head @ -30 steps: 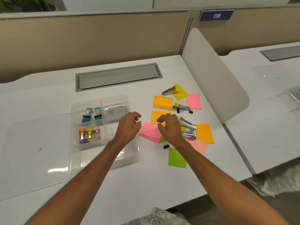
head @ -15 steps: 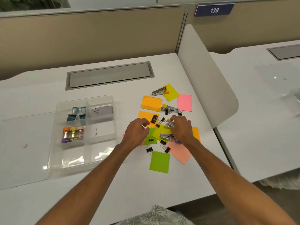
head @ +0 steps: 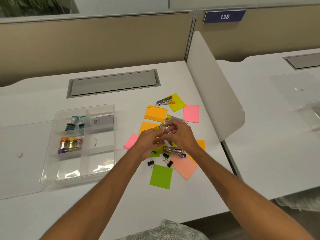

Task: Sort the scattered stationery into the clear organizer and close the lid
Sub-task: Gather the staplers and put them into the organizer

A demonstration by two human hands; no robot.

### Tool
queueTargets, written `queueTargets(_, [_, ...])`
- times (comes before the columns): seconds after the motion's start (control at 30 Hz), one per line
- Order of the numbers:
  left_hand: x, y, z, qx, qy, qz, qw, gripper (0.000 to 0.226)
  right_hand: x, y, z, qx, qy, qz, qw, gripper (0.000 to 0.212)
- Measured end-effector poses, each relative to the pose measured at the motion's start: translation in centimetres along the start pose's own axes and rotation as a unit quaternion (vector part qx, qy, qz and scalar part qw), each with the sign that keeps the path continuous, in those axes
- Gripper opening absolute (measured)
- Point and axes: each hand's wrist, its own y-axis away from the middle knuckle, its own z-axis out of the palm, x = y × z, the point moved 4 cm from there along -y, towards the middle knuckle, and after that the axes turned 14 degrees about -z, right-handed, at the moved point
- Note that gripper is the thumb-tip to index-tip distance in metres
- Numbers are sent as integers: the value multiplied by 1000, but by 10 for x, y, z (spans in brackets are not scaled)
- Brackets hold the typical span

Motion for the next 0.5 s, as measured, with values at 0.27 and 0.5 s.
queueTargets(0.27, [6,6,-29,67,48,-3,997,22,13,3,-12,-80,119,-45,989,29])
queueTargets(0.5, [0,24,-55,110,67,4,992,27,41,17,10,-316,391,-78,861,44])
